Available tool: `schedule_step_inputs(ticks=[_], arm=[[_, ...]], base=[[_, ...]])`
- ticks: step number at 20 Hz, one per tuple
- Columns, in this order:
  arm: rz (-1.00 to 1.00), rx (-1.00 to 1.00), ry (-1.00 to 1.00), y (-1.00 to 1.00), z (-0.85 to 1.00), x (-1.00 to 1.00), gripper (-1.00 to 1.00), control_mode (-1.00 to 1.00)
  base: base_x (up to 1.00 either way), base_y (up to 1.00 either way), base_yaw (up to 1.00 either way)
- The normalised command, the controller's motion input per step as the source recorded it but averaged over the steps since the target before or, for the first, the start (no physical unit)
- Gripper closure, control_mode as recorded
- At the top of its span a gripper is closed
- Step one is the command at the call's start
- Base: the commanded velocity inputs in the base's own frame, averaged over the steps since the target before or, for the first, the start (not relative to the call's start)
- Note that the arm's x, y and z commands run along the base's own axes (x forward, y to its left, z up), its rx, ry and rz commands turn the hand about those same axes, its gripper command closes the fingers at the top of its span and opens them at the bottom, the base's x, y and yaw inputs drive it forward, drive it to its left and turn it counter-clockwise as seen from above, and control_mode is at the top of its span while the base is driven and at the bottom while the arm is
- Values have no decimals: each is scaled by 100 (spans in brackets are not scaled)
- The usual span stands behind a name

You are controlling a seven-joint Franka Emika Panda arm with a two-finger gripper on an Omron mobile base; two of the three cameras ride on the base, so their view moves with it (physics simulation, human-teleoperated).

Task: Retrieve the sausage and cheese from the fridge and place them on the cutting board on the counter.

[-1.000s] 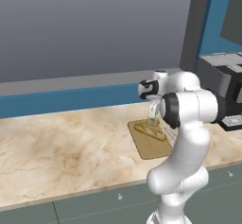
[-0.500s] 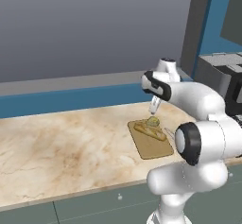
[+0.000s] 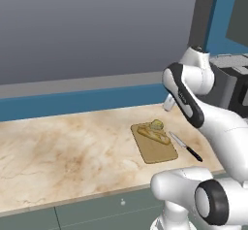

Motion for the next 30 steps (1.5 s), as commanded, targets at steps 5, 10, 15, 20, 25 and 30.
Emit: schedule_step_inputs(ticks=[5,10,15,20,25,30], arm=[[-18,0,-7,9,94,-72,-100,-100],[-15,0,-18,18,70,-66,-100,-100],[-10,0,-27,1,15,-86,-100,-100],[-6,0,-26,1,5,-76,-100,-100],[0,0,-3,2,0,-7,-100,100],[0,0,0,0,0,0,-100,100]], base=[[0,0,0],[0,0,0],[0,0,0],[0,0,0],[-26,1,1],[-100,11,12]])
